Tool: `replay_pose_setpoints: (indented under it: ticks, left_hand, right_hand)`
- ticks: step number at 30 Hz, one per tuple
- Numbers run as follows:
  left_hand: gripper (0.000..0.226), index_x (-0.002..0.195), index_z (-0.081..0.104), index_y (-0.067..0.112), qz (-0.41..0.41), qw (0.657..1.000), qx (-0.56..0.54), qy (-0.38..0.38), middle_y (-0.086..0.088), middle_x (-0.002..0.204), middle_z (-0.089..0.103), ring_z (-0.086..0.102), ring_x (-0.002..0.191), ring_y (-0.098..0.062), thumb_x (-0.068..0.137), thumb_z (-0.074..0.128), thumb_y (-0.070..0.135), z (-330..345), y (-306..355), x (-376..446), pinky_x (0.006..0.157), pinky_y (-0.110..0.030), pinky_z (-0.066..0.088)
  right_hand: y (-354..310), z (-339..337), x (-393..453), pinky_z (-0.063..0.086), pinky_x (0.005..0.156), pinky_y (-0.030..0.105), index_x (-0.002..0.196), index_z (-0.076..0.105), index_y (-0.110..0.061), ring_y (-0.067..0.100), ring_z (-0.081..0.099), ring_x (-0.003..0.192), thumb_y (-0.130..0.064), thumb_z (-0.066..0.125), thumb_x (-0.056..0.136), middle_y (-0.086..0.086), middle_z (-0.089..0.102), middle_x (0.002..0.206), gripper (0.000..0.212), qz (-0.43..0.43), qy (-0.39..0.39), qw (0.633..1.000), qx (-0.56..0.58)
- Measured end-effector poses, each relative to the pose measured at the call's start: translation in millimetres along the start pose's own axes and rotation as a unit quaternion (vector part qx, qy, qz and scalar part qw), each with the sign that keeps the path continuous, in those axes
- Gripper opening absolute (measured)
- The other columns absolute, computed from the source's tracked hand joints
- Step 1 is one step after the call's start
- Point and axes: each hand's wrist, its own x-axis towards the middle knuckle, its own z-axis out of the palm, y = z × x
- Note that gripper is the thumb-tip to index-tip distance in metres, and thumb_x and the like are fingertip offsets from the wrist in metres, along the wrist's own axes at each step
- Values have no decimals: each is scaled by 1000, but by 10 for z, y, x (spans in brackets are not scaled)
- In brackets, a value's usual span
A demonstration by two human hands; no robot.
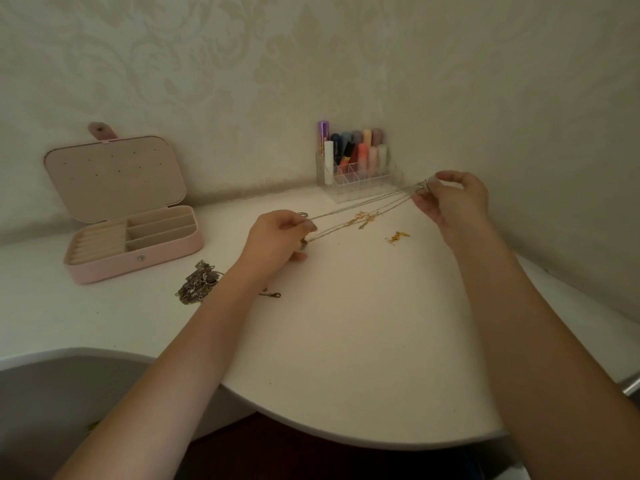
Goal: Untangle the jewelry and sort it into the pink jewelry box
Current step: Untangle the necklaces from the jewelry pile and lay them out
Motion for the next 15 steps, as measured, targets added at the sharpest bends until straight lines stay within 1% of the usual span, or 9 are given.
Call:
replay_pose_setpoints:
  ticks: [2, 3, 5, 6, 8, 10, 11, 13, 15]
  left_hand:
    - [12, 83, 65, 12, -18, 998, -68, -2, -1, 95, 69, 64, 91, -13, 93, 57, 15, 2, 19, 14, 67, -21, 55]
    - [15, 82, 62, 13, -31, 994, -106, -7, -3, 94, 70, 65, 93, -14, 95, 54, 14, 8, 32, 14, 74, -24, 54]
    - [18, 82, 60, 12, -53, 985, -163, -15, -6, 87, 69, 68, 85, -15, 97, 50, 13, 13, 54, 6, 82, -29, 54]
    - [18, 82, 59, 11, -60, 981, -182, -12, -8, 84, 66, 68, 79, -15, 97, 49, 11, 10, 61, 7, 81, -30, 54]
    - [17, 84, 60, 6, -77, 966, -248, -6, -10, 80, 59, 67, 66, -13, 97, 49, 8, -10, 67, 16, 76, -30, 57]
    - [16, 87, 61, 1, -95, 940, -327, -13, -9, 73, 54, 62, 61, -14, 96, 48, 5, -27, 97, 17, 70, -30, 58]
    - [16, 89, 61, -1, -98, 934, -345, -15, -9, 72, 52, 59, 61, -14, 96, 48, 4, -30, 105, 19, 68, -29, 58]
    - [18, 88, 62, -1, -93, 945, -313, -12, -8, 72, 51, 56, 62, -13, 96, 48, 4, -20, 92, 21, 67, -26, 58]
    - [20, 83, 64, 4, -69, 976, -205, 7, -7, 70, 52, 56, 58, -9, 96, 49, 7, -16, 32, 22, 70, -27, 59]
  right_hand:
    - [-21, -23, -6, 53, 51, 18, 81, 51, -6, 10, 60, 50, 6, 52, 92, 8, 58, 68, 17, 81, -25, 991, 101]
    - [-28, -36, -12, 52, 50, 17, 79, 51, -5, 9, 61, 46, 7, 51, 92, 6, 60, 61, 17, 106, -36, 985, 133]
    - [-38, -53, -26, 53, 49, 18, 77, 51, -3, 10, 62, 43, 8, 50, 91, 4, 61, 48, 18, 136, -49, 973, 177]
    - [-39, -61, -35, 54, 50, 19, 77, 52, -3, 11, 63, 44, 9, 51, 91, 4, 61, 47, 18, 147, -50, 968, 198]
    - [-44, -80, -64, 56, 51, 21, 77, 54, -1, 14, 65, 46, 9, 54, 89, 7, 62, 50, 15, 176, -44, 954, 241]
    - [-53, -100, -95, 57, 53, 24, 79, 56, 1, 18, 66, 47, 10, 56, 87, 10, 63, 59, 12, 193, -35, 946, 258]
    - [-61, -111, -107, 58, 56, 25, 79, 57, 2, 19, 66, 48, 11, 56, 87, 11, 63, 64, 12, 195, -33, 946, 257]
    - [-76, -138, -118, 59, 61, 26, 77, 57, 3, 19, 67, 50, 12, 56, 86, 11, 63, 66, 13, 190, -37, 951, 240]
    - [-77, -174, -131, 59, 60, 23, 75, 56, 1, 15, 67, 52, 11, 56, 87, 11, 62, 64, 16, 169, -51, 968, 179]
